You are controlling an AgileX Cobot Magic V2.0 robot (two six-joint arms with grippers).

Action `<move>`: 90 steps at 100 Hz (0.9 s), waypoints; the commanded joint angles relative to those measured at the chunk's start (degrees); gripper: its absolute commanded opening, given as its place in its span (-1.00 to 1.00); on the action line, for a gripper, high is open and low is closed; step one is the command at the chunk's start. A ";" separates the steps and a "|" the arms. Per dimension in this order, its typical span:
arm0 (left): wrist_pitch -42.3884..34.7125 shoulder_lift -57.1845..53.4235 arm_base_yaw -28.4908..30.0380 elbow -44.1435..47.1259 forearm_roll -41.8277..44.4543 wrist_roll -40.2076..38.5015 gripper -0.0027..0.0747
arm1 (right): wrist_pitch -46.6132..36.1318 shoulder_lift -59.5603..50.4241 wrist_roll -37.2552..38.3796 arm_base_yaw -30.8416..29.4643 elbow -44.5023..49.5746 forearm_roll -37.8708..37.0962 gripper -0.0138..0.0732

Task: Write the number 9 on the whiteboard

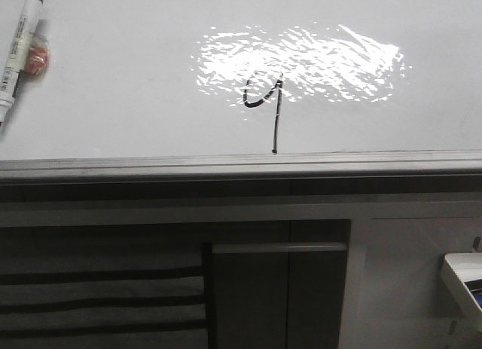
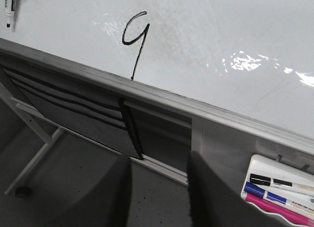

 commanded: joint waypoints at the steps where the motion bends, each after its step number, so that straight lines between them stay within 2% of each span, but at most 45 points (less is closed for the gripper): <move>1: -7.73 -1.71 0.06 1.22 -0.02 -0.11 -0.32 | -5.99 -0.51 0.19 -0.07 0.32 -1.42 -0.58; 9: -8.46 -1.97 0.06 2.17 -0.02 -0.11 -0.59 | -5.99 -0.38 0.19 -0.07 1.06 -1.97 -0.86; 24: -8.46 -1.97 0.06 2.62 -0.73 -0.35 -0.99 | -3.78 -0.37 0.19 -0.07 1.44 -2.89 -0.85; 75: -8.46 -2.40 0.06 3.02 -0.62 -0.35 -0.98 | -3.18 -0.37 0.19 -0.07 1.44 -2.89 -0.85; 81: -8.79 -3.78 1.03 4.25 -0.55 0.33 -0.98 | -3.18 -0.37 0.19 -0.07 1.44 -2.89 -0.85; 90: -10.89 -7.97 4.60 7.62 -6.18 5.36 -0.98 | -3.18 -0.37 0.19 -0.07 1.44 -2.89 -0.85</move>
